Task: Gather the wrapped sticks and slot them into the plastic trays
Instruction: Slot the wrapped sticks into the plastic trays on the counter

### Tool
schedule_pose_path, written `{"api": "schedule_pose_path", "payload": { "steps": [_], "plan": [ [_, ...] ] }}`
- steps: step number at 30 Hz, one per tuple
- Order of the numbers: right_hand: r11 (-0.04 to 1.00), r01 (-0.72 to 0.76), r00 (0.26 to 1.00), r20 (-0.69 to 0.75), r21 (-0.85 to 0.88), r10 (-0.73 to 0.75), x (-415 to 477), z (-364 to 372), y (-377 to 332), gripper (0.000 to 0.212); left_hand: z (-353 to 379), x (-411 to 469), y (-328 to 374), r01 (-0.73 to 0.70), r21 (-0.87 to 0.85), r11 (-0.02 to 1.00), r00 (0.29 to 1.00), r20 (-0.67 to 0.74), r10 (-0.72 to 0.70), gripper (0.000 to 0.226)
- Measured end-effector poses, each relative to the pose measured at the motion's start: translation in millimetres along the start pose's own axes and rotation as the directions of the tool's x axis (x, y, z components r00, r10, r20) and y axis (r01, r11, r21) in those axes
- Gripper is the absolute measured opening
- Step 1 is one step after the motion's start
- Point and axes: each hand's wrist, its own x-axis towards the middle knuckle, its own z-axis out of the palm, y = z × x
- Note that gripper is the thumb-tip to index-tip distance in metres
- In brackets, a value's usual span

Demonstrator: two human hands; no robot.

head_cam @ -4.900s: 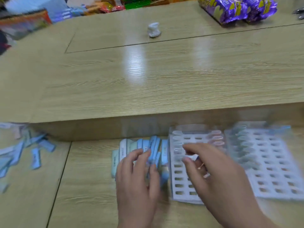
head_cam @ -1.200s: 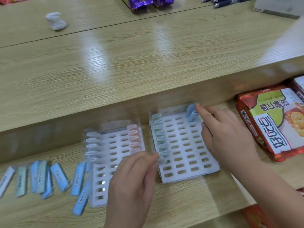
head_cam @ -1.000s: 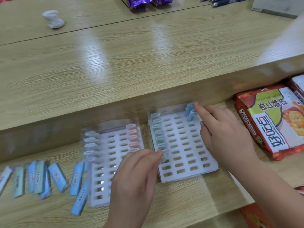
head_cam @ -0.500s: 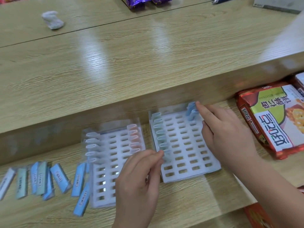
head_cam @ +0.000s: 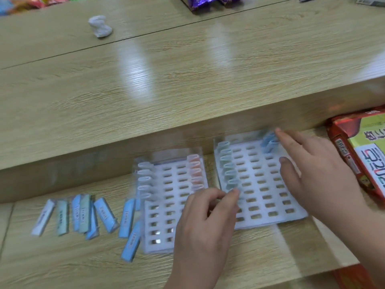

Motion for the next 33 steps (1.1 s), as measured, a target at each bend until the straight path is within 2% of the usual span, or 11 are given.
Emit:
{"api": "schedule_pose_path", "payload": {
  "steps": [5,8,9,12,15,17,18,21,25,29,33],
  "plan": [
    [0.991,0.055,0.994,-0.103,0.119,-0.042,-9,-21,-58,0.047,-35,-12,-17,0.037,-0.047,0.998,0.99,-0.136,-0.044,0.023],
    [0.965,0.151,0.982,-0.144,0.216,-0.121,-16,-22,-119,0.039,-70,-31,-44,0.159,-0.061,0.985,0.954,-0.249,-0.169,0.017],
    [0.953,0.181,0.979,-0.142,0.242,-0.149,-20,-19,-136,0.036,-78,-37,-53,0.23,-0.093,0.969,0.924,-0.291,-0.247,0.016],
    [0.907,0.295,0.955,-0.101,0.3,-0.277,-29,2,-195,0.031,-115,-63,-92,0.462,-0.161,0.872,0.776,-0.403,-0.486,0.016],
    [0.873,0.356,0.925,0.01,0.333,-0.381,-32,28,-247,0.032,-147,-85,-133,0.702,-0.11,0.704,0.634,-0.355,-0.687,0.018],
    [0.892,0.319,0.919,0.125,0.321,-0.374,-30,43,-279,0.033,-160,-93,-154,0.797,-0.101,0.595,0.547,-0.296,-0.783,0.026],
    [0.908,0.287,0.917,0.189,0.305,-0.353,-28,49,-293,0.036,-164,-94,-163,0.817,-0.079,0.572,0.534,-0.273,-0.8,0.026],
    [0.951,0.232,0.897,0.334,0.203,-0.29,-17,70,-328,0.041,-168,-86,-179,0.822,0.004,0.57,0.558,-0.207,-0.804,0.033],
    [0.984,0.124,0.934,0.318,0.132,-0.16,-3,95,-351,0.039,-171,-71,-192,0.834,0.041,0.55,0.54,-0.258,-0.801,0.039],
    [0.996,0.041,0.926,0.371,0.076,-0.066,7,112,-362,0.041,-175,-62,-200,0.837,0.143,0.529,0.548,-0.22,-0.807,0.024],
    [0.982,-0.081,0.908,0.419,0.171,0.002,13,118,-361,0.024,-180,-54,-202,0.847,0.185,0.498,0.523,-0.129,-0.842,0.018]
  ]
}}
